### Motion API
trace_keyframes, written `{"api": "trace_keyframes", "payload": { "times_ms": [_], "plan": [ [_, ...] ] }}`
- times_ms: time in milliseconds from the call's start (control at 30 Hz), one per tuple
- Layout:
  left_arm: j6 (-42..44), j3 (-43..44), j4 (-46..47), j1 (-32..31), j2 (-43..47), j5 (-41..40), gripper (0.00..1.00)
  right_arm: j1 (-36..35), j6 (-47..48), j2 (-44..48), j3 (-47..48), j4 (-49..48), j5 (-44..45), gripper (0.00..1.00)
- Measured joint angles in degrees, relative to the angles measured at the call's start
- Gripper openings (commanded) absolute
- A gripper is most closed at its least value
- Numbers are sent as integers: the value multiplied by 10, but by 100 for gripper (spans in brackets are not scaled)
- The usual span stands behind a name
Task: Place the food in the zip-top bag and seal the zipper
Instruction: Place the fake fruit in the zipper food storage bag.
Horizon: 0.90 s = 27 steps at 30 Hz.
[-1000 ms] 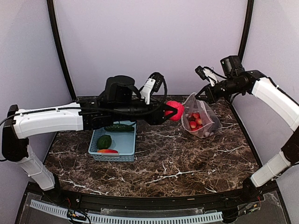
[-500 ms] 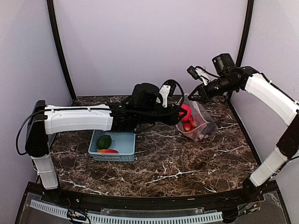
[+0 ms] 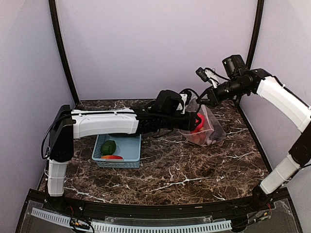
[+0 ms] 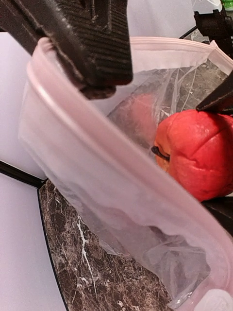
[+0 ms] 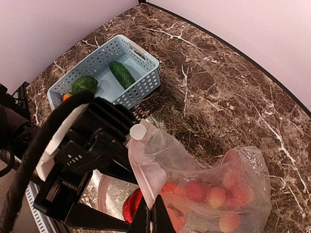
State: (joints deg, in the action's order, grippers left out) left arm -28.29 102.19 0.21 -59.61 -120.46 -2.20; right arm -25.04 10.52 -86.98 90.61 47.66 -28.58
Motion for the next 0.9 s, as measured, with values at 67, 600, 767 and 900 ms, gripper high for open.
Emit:
{"api": "trace_keyframes", "payload": {
  "times_ms": [67, 600, 767, 900],
  "plan": [
    [-3, 3, -5, 1, 0, 4, 71, 0, -1, 2, 0, 0, 1, 0],
    [30, -70, -80, 2, 112, 86, 71, 0, 4, 14, -21, -7, 26, 0],
    [91, -163, -171, 2, 289, 20, 73, 0, 13, 18, -39, -20, 35, 0],
    [119, -200, -258, 17, 407, -52, 69, 0, 17, 32, -61, -28, 43, 0]
  ]
}}
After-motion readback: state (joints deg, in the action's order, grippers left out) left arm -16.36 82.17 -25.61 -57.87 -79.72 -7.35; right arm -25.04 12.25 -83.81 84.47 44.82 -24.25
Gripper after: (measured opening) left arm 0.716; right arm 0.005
